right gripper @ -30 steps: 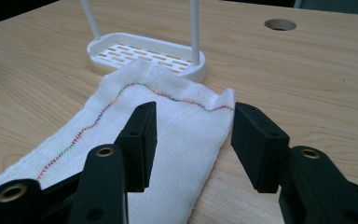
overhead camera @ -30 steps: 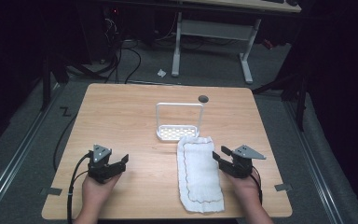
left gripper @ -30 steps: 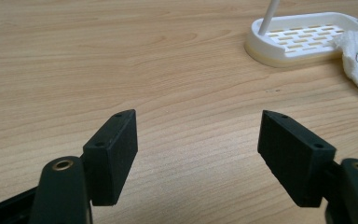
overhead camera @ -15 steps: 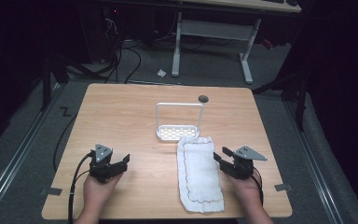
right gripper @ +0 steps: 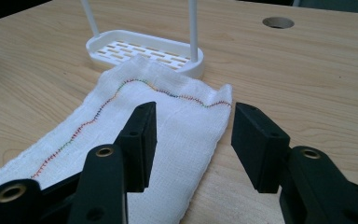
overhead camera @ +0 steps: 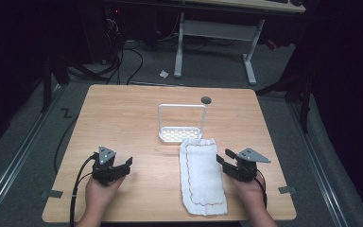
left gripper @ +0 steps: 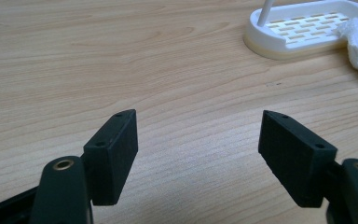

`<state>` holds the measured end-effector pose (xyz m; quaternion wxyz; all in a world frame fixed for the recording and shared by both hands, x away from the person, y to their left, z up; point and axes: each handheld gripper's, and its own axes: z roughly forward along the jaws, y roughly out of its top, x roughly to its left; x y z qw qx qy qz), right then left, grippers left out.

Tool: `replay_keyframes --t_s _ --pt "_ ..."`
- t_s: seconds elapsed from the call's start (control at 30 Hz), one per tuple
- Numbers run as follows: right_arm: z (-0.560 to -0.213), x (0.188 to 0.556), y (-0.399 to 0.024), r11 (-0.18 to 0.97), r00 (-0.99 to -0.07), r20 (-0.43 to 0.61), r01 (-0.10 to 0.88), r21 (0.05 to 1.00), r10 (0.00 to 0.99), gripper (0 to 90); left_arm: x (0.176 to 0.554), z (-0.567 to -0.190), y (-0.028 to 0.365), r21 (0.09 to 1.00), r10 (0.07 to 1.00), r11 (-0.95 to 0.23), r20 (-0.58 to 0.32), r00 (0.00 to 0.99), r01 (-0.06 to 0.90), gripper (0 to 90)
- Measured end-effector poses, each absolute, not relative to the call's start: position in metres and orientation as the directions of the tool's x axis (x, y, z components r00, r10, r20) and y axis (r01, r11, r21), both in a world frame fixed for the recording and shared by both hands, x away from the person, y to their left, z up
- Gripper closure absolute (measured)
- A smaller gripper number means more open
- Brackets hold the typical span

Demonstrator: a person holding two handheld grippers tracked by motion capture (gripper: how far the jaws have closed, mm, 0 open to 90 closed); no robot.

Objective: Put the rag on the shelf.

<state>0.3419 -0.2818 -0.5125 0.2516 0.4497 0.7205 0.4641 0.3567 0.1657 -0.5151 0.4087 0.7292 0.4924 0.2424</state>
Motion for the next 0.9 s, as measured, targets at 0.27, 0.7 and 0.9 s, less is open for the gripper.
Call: replay_keyframes --t_s 0.27,0.7,0.9 --pt "-0.513 0.343 -0.28 0.168 -0.476 0.054 0.412 0.895 0.878 50.8 0.356 -0.518 0.167 0.829 0.915 -0.184 -0.051 0.399 0.528 28.6" --pt "-0.521 0.346 -0.261 0.279 -0.573 0.071 0.499 0.821 0.816 74.5 0.353 -0.517 0.159 0.852 0.899 -0.186 -0.054 0.435 0.489 32.4" --pt "-0.531 0.352 -0.244 0.378 -0.603 0.041 0.551 0.744 0.797 88.6 0.352 -0.515 0.154 0.862 0.88 -0.13 -0.129 0.458 0.491 44.0"
